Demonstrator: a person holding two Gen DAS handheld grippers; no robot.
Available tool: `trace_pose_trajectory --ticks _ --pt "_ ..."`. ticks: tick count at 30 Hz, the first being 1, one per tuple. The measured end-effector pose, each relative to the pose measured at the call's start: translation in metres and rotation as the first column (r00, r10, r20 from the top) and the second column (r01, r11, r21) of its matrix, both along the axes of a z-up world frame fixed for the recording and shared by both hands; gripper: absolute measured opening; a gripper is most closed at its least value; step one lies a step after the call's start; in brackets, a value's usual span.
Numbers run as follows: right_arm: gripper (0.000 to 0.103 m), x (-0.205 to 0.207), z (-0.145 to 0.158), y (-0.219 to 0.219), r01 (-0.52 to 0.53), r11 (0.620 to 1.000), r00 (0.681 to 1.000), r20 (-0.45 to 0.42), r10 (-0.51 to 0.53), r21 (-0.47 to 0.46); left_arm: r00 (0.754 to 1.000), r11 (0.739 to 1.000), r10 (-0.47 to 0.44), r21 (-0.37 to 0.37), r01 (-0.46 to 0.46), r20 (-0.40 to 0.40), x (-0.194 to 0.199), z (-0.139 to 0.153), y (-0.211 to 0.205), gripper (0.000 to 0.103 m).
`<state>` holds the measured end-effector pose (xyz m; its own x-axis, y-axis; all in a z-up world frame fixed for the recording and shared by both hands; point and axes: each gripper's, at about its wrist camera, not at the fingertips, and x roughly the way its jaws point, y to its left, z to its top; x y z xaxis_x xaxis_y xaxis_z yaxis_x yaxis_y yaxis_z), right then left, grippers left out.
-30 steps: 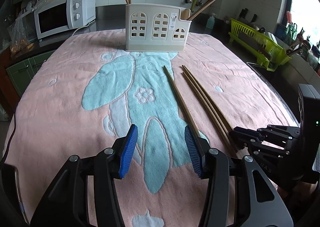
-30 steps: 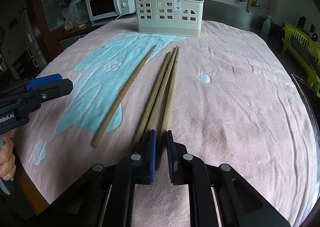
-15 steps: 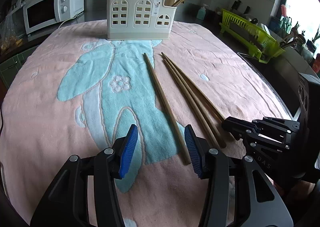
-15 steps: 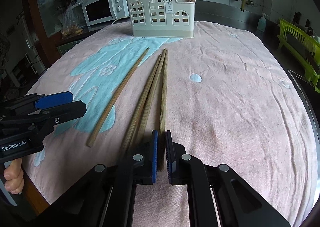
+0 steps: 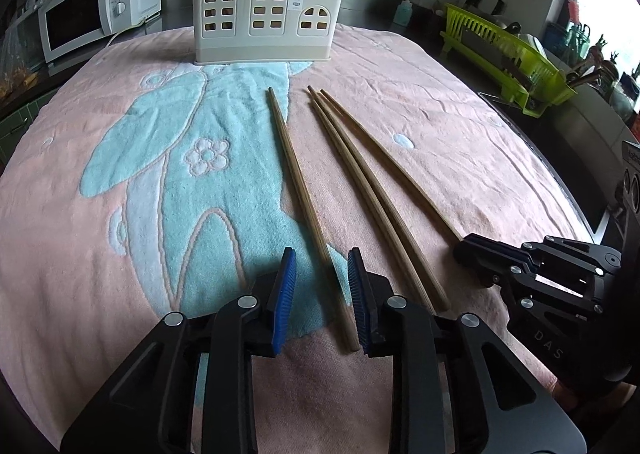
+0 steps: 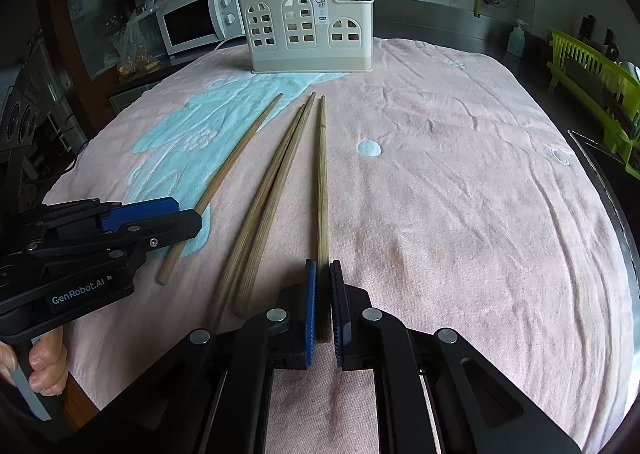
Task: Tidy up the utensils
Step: 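Close the left gripper on a chopstick while the right gripper grasps another chopstick, then lift the left chopstick over the white holder while the right tool carries its chopstick there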
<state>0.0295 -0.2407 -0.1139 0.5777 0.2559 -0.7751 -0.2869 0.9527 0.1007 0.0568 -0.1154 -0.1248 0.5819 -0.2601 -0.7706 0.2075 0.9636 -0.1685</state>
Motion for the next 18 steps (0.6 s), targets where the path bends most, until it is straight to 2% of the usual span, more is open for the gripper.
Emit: trace_pose_trajectory --ticks 7,18 --pt "0.007 0.0005 0.0004 0.0003 -0.002 1.000 1.000 -0.001 0.002 -0.005 1.000 0.999 0.018 0.049 -0.018 -0.007 0.0047 -0.0016 -0.0036 0.010" --pt "0.007 0.0011 -0.0002 0.0017 -0.003 1.000 1.000 -0.002 0.003 -0.016 0.999 0.999 0.020 0.033 -0.019 -0.043 0.0071 -0.0016 0.0005 0.011"
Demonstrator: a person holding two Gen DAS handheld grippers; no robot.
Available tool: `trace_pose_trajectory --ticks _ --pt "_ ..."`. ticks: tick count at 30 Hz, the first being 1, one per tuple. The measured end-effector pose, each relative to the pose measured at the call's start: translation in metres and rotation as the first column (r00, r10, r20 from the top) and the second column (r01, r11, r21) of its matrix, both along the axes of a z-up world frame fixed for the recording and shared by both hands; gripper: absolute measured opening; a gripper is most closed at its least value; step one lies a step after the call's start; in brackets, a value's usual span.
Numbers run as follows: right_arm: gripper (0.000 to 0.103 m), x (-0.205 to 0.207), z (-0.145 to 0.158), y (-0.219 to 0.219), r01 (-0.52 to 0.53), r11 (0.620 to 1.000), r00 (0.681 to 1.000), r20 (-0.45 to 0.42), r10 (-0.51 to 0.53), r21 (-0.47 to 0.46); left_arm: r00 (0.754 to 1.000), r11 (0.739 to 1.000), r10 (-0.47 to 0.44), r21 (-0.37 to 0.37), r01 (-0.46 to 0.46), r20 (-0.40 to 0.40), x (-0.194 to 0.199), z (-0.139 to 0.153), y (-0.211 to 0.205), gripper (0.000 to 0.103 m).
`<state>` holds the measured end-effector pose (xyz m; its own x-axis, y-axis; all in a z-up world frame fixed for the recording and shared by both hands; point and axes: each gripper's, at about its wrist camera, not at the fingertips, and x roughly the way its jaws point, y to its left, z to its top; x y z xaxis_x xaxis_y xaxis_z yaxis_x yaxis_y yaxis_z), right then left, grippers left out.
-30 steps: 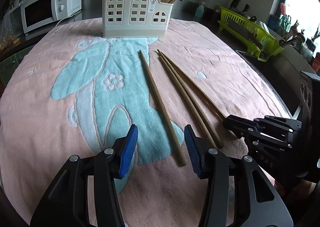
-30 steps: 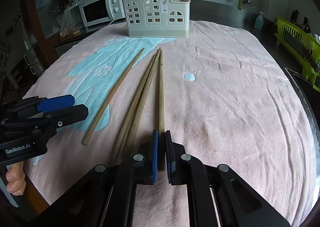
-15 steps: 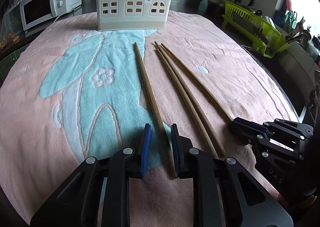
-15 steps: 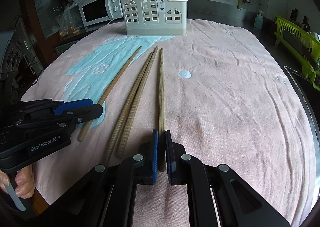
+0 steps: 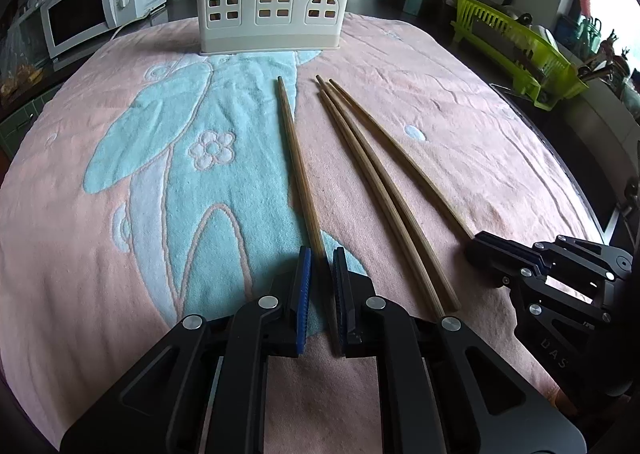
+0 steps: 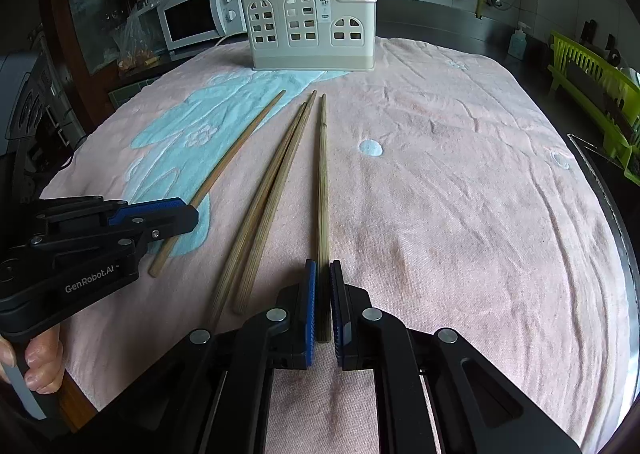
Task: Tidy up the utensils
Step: 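Lift the left chopstick over the white holder while the right tool carries its chopstick there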
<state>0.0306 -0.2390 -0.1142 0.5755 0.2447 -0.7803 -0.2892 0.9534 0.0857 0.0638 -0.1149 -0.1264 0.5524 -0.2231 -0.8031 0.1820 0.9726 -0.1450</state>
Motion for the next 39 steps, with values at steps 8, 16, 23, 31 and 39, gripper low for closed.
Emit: trace_pose_trajectory --ticks 8,16,23,31,39 --pt "0.007 -0.003 0.009 0.000 0.006 1.000 1.000 0.022 -0.006 0.007 1.000 1.000 -0.009 -0.009 0.009 0.002 0.000 0.002 0.003 0.008" --pt "0.007 -0.009 0.046 -0.004 -0.002 1.000 0.994 0.106 0.000 0.022 0.997 0.999 -0.002 -0.045 0.006 0.076 -0.005 0.025 0.020 0.006" --pt "0.007 -0.007 0.089 -0.005 -0.023 0.999 0.980 0.199 0.013 0.048 0.982 0.998 0.005 -0.069 0.009 0.191 -0.007 0.057 0.036 0.005" --pt "0.007 0.018 0.128 -0.006 -0.044 0.995 0.967 0.256 0.019 0.089 0.953 0.996 -0.002 -0.088 0.031 0.303 0.003 0.085 0.044 0.005" --pt "0.007 0.052 0.177 -0.002 -0.105 0.991 0.954 0.289 0.076 0.085 0.938 0.995 -0.024 -0.084 0.057 0.346 0.032 0.127 0.051 0.005"
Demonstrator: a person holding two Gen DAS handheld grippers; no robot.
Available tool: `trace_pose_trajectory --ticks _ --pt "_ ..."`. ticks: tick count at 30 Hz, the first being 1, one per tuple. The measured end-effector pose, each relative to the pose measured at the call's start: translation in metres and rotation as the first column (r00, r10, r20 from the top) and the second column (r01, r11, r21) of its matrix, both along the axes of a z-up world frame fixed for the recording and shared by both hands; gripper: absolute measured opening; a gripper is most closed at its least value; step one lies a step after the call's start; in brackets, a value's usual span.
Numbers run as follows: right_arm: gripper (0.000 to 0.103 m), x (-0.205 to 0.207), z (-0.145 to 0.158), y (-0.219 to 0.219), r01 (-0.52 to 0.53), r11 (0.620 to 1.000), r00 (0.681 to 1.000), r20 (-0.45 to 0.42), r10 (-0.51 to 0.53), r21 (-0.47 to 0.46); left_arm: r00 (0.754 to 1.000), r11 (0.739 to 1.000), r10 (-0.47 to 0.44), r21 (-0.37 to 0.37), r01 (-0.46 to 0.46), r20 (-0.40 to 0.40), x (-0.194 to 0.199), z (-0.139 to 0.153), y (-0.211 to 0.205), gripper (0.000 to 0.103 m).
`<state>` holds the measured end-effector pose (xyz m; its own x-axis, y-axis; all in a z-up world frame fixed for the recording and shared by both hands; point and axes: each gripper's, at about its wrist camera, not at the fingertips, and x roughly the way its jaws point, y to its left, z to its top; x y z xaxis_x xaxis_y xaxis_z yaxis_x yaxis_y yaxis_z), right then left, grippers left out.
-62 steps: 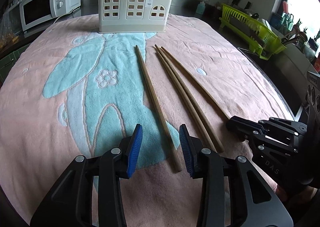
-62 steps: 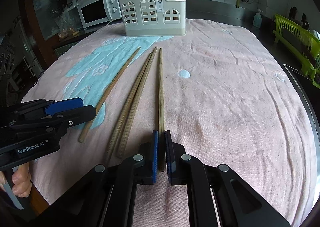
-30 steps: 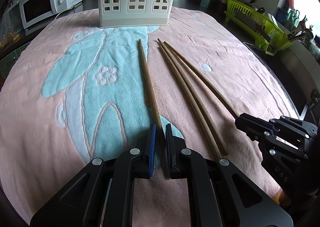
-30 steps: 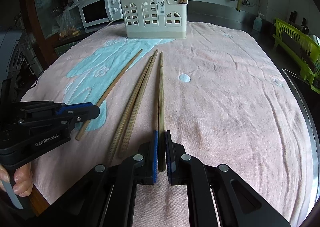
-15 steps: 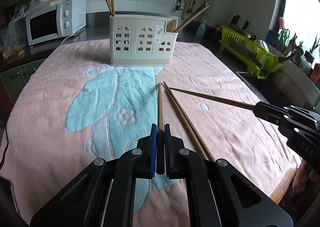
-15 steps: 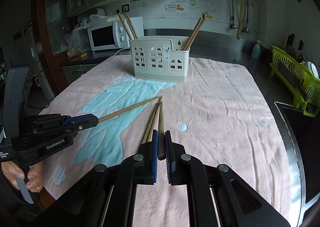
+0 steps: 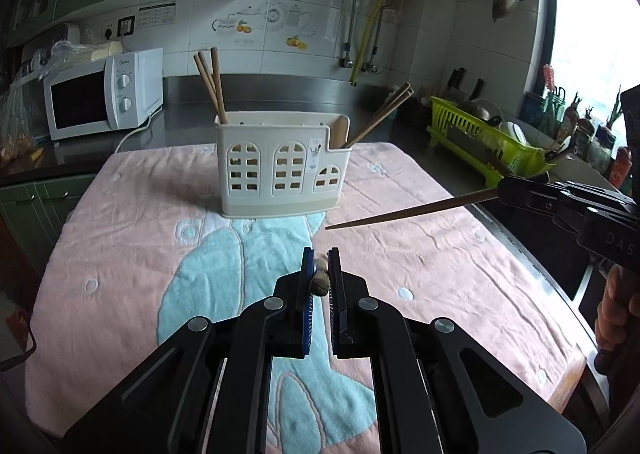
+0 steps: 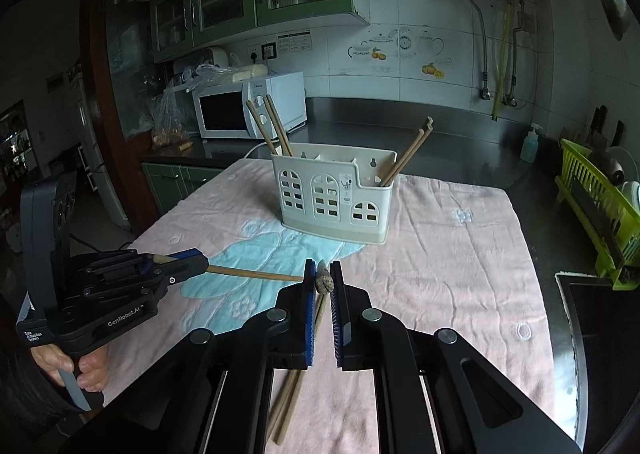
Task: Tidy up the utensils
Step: 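Lift the left chopstick over the white holder while the right tool carries its chopstick there, then insert and release the left chopstick into the holder while the right gripper releases its chopstick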
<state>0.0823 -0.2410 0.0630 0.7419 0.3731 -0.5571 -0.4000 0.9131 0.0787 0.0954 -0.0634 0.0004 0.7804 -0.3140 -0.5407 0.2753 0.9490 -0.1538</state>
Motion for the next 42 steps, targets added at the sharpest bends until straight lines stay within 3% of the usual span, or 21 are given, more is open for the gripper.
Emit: trace_pose_trajectory --ticks 12,20,26,42 --pt "0.007 0.068 0.103 -0.005 -0.054 0.998 0.998 0.011 0.055 -0.043 0.993 1.000 -0.001 0.018 -0.001 0.114 0.058 0.100 0.013 0.005" --pt "0.007 0.113 0.116 -0.006 -0.031 0.994 0.998 -0.052 0.025 -0.102 0.972 0.997 0.062 0.022 -0.069 0.229 0.097 0.160 0.015 0.005" --pt "0.007 0.144 0.103 -0.004 -0.027 0.991 0.993 -0.117 0.011 -0.132 0.963 0.992 0.109 0.032 -0.121 0.247 0.131 0.169 0.018 0.005" --pt "0.007 0.199 0.063 0.021 -0.046 0.984 0.969 -0.246 0.003 -0.169 0.983 0.989 0.125 0.058 -0.134 0.135 0.187 0.139 0.021 0.006"
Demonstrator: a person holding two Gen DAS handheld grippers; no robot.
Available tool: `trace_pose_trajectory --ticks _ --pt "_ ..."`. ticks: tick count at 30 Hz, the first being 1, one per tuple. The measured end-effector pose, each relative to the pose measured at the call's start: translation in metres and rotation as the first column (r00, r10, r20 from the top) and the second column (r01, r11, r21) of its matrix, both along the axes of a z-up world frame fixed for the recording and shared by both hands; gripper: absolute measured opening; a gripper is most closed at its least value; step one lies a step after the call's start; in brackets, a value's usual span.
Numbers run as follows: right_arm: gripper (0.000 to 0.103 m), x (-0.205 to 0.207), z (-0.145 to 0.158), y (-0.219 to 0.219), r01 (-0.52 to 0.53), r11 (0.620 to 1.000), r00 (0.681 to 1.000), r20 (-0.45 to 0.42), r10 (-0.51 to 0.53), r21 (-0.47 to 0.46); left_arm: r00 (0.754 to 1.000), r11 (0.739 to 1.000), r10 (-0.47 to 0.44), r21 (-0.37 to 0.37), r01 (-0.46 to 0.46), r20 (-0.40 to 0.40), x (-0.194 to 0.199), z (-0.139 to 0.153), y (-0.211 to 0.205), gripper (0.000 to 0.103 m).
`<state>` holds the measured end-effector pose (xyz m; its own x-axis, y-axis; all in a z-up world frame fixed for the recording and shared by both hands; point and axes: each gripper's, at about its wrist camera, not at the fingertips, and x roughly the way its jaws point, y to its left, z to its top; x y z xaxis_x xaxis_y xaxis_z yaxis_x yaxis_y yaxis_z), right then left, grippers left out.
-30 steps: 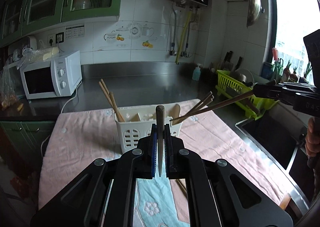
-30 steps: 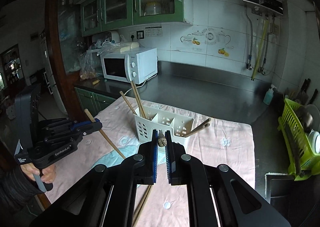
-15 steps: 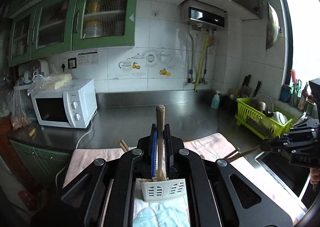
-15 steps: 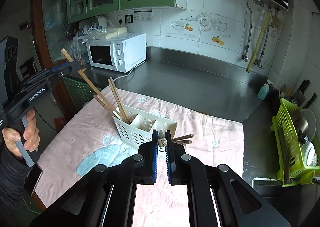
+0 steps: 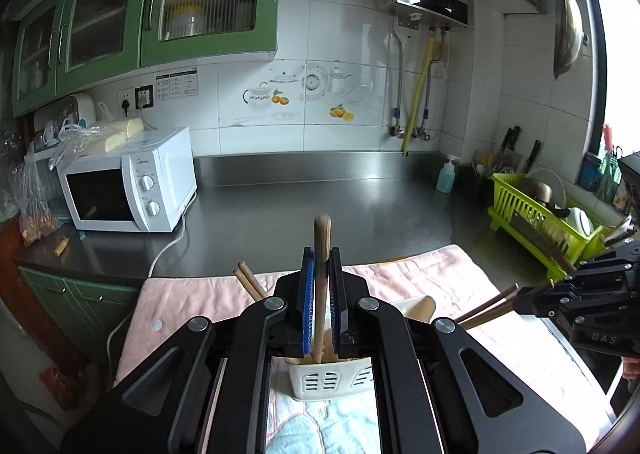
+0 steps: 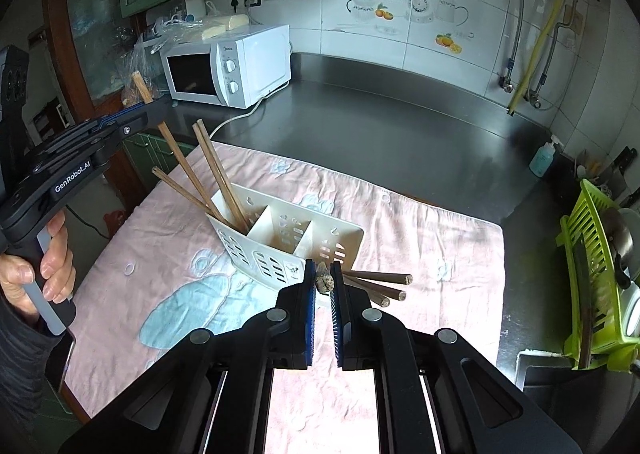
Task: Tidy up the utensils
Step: 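Insert and release the left chopstick into the holder while the right gripper releases its chopstick, then move both open tools back down to the last two chopsticks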
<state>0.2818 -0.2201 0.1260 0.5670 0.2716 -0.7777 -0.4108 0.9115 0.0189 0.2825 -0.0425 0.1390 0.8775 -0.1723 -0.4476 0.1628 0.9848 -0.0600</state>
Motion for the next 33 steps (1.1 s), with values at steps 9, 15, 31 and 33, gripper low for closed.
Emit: trace_pose_trajectory --ticks 9,15,31,33 --pt "0.019 -0.006 0.005 -0.001 0.005 0.998 0.999 0.053 -0.008 0.058 1.000 1.000 -0.014 -0.021 0.014 0.007 -0.014 0.001 0.002 0.012" --pt "0.021 -0.045 0.010 -0.011 0.002 0.995 0.994 0.106 -0.012 0.099 1.000 0.999 -0.013 -0.030 0.014 0.026 -0.047 0.001 0.003 0.021" --pt "0.021 -0.190 -0.157 -0.002 0.022 0.994 0.999 -0.039 -0.018 0.104 0.998 1.000 0.004 -0.010 -0.004 -0.060 -0.153 -0.080 0.006 0.039" --pt "0.021 -0.203 -0.177 -0.002 0.034 0.990 0.997 -0.077 -0.023 0.139 0.997 1.000 0.006 -0.014 -0.007 -0.077 -0.162 -0.093 0.006 0.039"
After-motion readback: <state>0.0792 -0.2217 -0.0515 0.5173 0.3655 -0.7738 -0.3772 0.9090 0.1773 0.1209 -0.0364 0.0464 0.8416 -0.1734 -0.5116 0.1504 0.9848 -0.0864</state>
